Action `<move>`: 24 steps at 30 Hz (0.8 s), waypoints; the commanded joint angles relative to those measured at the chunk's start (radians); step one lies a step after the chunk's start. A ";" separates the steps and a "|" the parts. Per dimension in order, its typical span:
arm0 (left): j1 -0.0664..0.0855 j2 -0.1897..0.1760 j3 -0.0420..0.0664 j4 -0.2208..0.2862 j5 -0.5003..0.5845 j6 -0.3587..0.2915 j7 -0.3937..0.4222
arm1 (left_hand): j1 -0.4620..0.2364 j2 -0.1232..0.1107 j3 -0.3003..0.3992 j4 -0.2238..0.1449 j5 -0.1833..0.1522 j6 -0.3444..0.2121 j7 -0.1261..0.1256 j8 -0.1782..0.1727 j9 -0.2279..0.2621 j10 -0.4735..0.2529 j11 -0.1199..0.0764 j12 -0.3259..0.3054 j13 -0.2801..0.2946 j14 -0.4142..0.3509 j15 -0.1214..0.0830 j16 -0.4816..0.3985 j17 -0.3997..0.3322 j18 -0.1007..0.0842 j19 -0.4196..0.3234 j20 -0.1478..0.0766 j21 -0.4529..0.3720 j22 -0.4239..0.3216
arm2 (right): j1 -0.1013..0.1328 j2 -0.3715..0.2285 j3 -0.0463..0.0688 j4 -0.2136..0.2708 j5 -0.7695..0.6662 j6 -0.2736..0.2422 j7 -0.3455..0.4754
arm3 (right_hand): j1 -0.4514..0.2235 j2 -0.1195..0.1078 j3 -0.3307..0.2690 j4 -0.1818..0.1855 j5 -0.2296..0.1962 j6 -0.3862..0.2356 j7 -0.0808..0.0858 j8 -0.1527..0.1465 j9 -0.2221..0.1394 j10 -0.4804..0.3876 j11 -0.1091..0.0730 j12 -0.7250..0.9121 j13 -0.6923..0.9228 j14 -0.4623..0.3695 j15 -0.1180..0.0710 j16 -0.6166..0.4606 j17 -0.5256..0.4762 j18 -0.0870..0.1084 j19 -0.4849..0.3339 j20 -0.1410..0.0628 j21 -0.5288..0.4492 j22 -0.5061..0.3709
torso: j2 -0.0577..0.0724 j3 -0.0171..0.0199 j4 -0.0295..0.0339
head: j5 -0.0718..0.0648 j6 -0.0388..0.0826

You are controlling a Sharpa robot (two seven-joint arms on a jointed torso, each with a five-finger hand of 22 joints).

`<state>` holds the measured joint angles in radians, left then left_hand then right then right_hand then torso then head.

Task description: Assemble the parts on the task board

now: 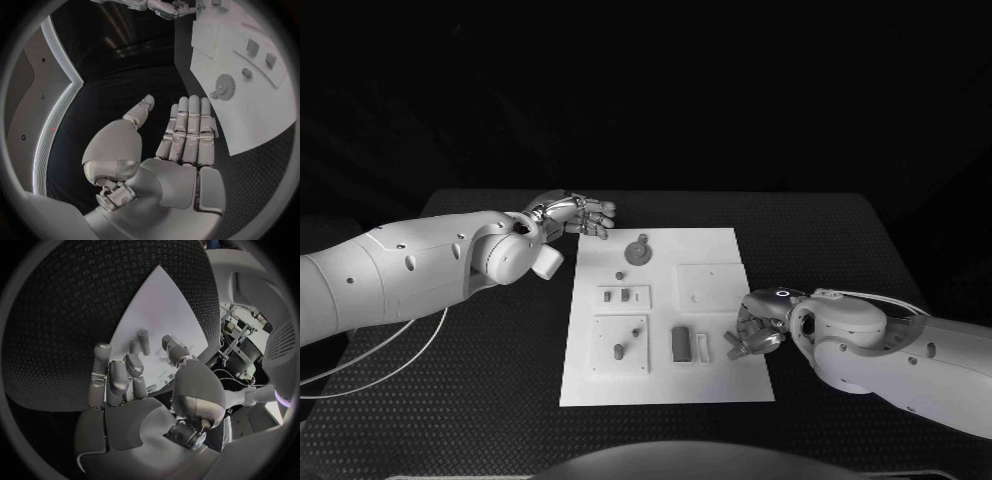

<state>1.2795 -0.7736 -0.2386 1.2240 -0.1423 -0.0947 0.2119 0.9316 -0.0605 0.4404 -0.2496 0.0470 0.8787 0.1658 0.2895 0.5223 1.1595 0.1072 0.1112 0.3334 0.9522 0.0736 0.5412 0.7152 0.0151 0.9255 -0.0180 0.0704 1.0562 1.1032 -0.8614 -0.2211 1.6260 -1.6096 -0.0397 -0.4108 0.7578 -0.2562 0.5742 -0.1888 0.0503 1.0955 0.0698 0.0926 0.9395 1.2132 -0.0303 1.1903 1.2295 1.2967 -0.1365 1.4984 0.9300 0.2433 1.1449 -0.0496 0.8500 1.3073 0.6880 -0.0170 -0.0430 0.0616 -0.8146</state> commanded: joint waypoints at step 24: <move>0.001 -0.002 0.001 0.006 -0.002 0.013 0.007 | -0.007 -0.001 -0.001 0.005 0.004 -0.003 -0.003 -0.001 0.000 0.002 0.003 -0.004 -0.002 -0.002 0.006 -0.006 0.002 -0.004 -0.009 -0.002 -0.002 -0.002 | -0.028 0.048 -0.006 -0.023 -0.107 0.068 -0.025 | 0.197 0.204 0.020 -0.104 -0.004 0.017 0.005 -0.015 -0.013 0.012 -0.004 0.011 0.007 -0.004 0.003 0.004 -0.007 0.014 -0.014 0.006 0.014 0.019 | 0.000 -0.0002 -0.0001 | 0.000 -0.014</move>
<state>1.2795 -0.7756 -0.2386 1.2262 -0.1425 -0.0942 0.2116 0.9316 -0.0605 0.4404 -0.2496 0.0470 0.8787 0.1657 0.2895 0.5223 1.1595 0.1072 0.1112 0.3327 0.9522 0.0736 0.5412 0.7159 0.0151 0.9218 -0.0217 0.0704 1.0555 1.0883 -0.8156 -0.2174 1.6098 -1.6878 -0.0300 -0.4271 0.9396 -0.0586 0.5906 -0.2938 0.0463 1.1041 0.0731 0.0841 1.0213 1.2172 -0.0340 1.1953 1.2351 1.2974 -0.1331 1.4983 0.9234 0.2424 1.1359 -0.0445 0.8579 1.3080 0.6880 -0.0172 -0.0432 0.0610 -0.8270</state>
